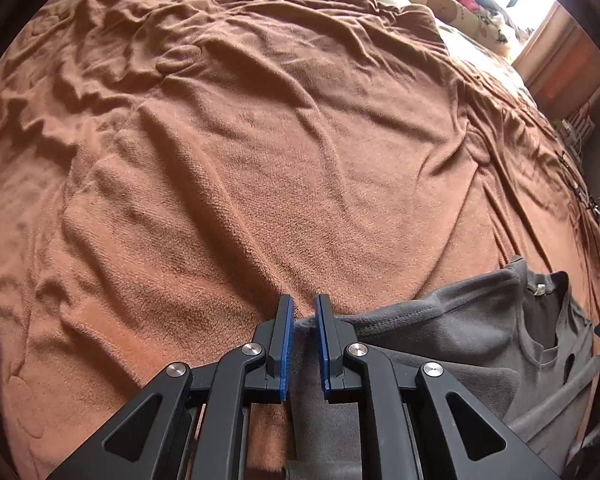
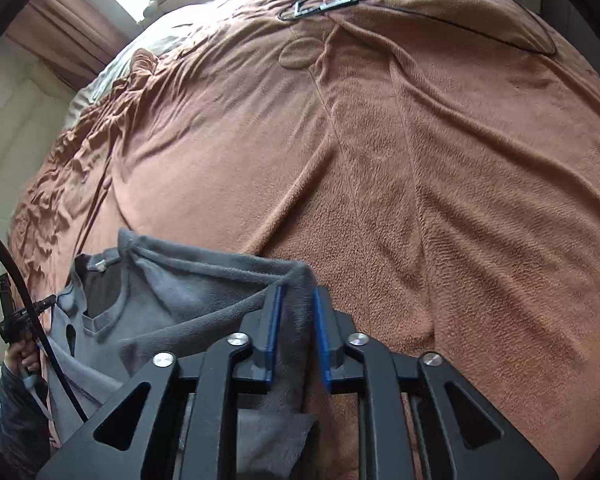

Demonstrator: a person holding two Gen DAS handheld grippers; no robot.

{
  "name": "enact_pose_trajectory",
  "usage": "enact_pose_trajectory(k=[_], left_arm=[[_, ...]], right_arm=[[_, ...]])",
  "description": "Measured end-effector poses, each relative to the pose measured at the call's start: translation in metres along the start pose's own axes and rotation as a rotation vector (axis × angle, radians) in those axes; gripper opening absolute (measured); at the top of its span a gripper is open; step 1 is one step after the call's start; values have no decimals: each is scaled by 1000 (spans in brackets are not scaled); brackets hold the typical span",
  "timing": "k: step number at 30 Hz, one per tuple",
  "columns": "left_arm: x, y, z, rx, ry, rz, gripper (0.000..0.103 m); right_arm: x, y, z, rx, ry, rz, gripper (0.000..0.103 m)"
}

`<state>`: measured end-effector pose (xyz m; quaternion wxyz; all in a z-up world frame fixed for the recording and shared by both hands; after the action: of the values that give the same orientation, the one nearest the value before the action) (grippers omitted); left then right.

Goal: Fold small clothes
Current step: 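Lower the folded hem onto the shirt and open both tools, then move both tools to the folded hem edge and close on it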

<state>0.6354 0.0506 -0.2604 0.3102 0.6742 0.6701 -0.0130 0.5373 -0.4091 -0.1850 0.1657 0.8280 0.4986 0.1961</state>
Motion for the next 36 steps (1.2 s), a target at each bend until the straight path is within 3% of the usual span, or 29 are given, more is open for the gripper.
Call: enact_pose_trajectory(k=[2,6,11,22,26,29,36], left_arm=[[-4,0,-16,-25,-14,18,29],[-13,-12,-40,-30,-30,96,48],[-16,-38,-57,5,-40,161,52],[-41,-92,-52,126,-41,324,76],[-46,-113,-36,208,19,416,81],[-41,-122,-22,260,120,481,81],[-35,-113,-10,260,216,535,82]], right_arm=[[-4,1,-16,-48,4,-11,64],[-2,-15,-40,-95,23,-79,64],[2,-43,-59,-120,38,-203,64],[1,-73,-59,-75,27,-324,66],[3,-81,-55,-64,-18,-375,70],[5,-85,-51,-52,-44,-405,71],[19,-88,-30,-39,-146,-483,71]])
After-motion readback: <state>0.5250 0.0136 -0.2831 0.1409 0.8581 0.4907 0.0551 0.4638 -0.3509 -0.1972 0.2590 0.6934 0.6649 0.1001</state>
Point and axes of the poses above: each gripper's, at about its wrist camera, not at the fingertips, and z roughly the way its jaws point, x to its left, y to its top, the point moved 8 cm from there along z, roughly the way its jaws point, and after that the axes turned 15 degrees about -y, right-handed, at the moved point
